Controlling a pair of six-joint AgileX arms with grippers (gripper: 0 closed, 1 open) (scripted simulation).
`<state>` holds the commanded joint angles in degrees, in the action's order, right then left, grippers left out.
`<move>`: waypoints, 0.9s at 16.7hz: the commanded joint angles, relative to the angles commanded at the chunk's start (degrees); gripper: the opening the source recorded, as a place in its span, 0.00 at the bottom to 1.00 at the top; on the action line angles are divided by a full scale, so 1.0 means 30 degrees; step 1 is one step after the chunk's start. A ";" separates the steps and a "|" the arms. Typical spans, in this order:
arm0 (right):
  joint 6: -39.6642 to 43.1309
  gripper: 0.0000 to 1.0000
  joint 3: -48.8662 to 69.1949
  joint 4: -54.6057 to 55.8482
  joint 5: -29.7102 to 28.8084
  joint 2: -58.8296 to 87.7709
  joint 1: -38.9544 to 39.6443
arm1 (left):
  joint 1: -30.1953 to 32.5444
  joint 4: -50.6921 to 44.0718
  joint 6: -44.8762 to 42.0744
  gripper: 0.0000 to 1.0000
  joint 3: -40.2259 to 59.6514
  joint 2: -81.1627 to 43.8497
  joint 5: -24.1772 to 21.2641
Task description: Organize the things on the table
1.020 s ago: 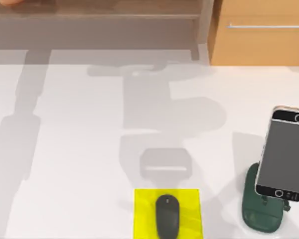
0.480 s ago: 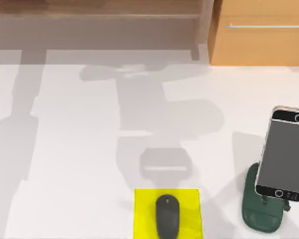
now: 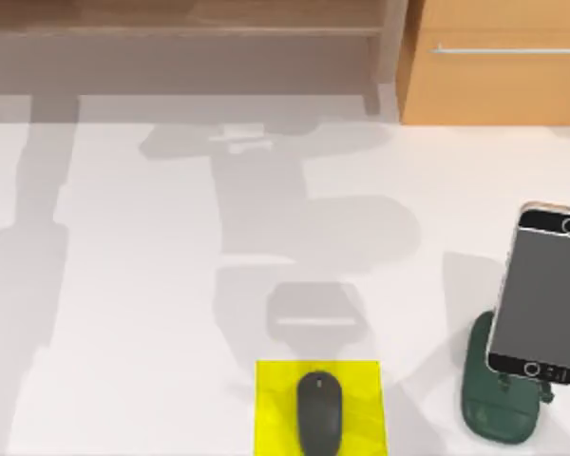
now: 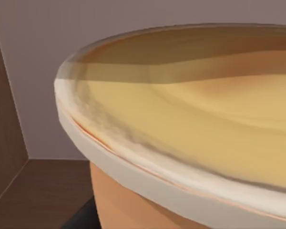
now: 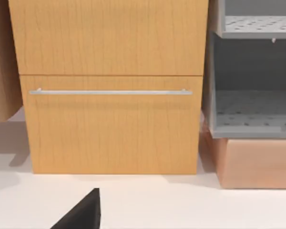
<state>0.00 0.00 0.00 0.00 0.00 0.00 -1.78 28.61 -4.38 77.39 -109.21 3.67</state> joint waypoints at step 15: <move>0.0000 1.00 0.0000 0.0000 0.0000 0.0000 0.0000 | 0.0681 -0.0312 0.1284 0.45 0.0368 -0.0804 -0.2061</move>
<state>0.00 0.00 0.00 0.00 0.00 0.00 0.26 27.67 -0.53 78.49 -111.62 -2.51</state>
